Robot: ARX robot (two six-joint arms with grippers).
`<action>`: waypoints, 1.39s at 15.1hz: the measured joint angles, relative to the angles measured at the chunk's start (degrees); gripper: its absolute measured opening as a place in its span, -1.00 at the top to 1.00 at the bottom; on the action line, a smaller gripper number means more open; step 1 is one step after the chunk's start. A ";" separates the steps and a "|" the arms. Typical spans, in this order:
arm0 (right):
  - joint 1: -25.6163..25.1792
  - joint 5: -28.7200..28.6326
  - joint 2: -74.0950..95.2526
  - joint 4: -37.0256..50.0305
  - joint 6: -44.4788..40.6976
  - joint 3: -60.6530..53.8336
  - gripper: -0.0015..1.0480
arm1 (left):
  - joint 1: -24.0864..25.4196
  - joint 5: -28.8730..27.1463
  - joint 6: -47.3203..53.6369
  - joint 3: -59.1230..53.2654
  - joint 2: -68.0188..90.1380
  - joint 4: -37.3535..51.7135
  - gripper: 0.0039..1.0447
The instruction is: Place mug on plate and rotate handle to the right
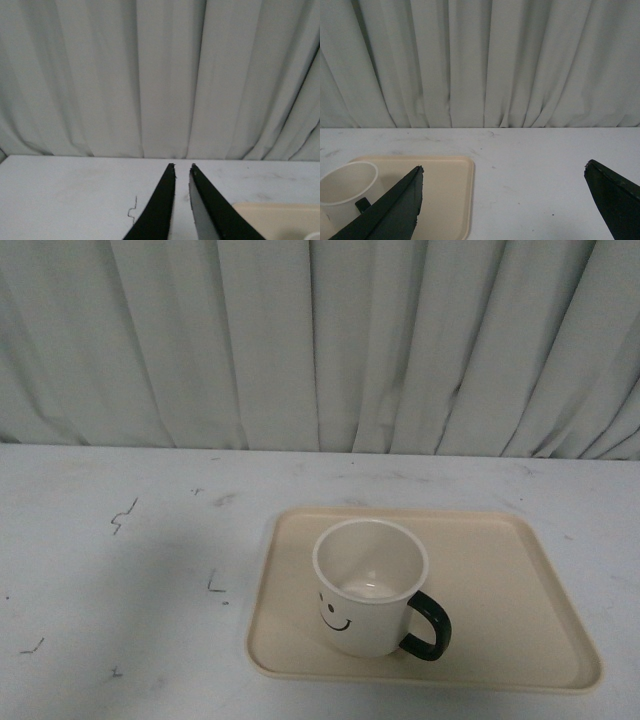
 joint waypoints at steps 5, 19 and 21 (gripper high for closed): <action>0.00 0.00 0.00 0.00 0.00 0.00 -0.87 | 5.20 5.29 -0.04 -8.79 -8.79 -1.44 0.97; 0.00 0.00 0.00 0.02 0.00 0.00 -0.87 | 13.11 13.62 -0.07 -18.01 -30.71 -13.20 0.97; 0.00 0.02 0.00 0.00 0.00 0.00 -0.87 | 13.11 13.60 -0.07 -18.01 -34.71 -16.37 0.97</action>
